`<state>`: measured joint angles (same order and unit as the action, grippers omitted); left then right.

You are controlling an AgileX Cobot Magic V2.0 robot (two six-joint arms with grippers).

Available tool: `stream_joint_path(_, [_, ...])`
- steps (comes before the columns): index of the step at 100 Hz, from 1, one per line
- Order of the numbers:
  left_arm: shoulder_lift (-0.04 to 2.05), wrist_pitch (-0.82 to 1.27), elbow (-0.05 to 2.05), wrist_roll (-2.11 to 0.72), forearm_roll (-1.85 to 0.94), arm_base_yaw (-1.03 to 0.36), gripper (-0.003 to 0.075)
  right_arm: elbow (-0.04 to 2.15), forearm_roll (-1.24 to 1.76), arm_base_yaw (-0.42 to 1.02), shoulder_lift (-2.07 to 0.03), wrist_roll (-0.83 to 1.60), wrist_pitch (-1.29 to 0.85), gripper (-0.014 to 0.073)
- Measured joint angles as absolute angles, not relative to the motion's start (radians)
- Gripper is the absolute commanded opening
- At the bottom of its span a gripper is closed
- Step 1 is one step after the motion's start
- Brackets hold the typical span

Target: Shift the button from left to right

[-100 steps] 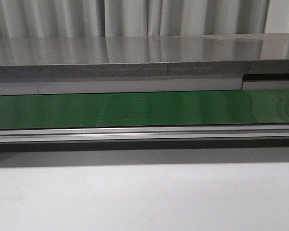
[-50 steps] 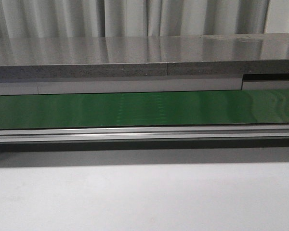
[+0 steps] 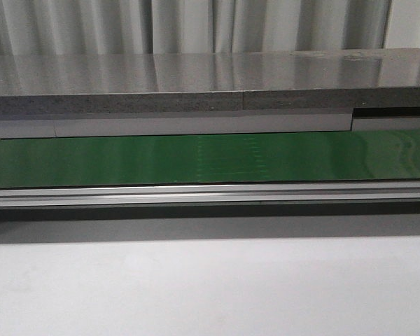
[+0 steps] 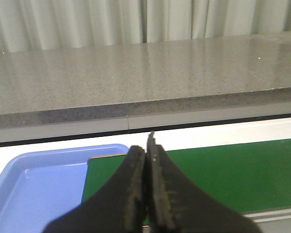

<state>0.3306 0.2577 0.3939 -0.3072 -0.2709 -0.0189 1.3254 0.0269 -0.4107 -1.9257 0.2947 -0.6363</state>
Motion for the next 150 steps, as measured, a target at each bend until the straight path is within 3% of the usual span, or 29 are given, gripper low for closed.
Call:
stream_joint_path(49, [0.331, 0.258, 0.394, -0.307, -0.271, -0.019, -0.0020, 1.331, 0.021, -0.411, -1.920, 0.295, -0.640, 0.0458])
stream_joint_path(77, [0.331, 0.258, 0.394, -0.307, -0.271, -0.019, -0.0020, 1.343, 0.054, -0.394, -1.802, 0.284, -0.599, 0.0458])
stream_joint_path(150, [0.331, 0.258, 0.394, -0.307, -0.271, -0.019, -0.0020, 1.260, 0.151, -0.042, -1.417, 0.283, -0.485, 0.0458])
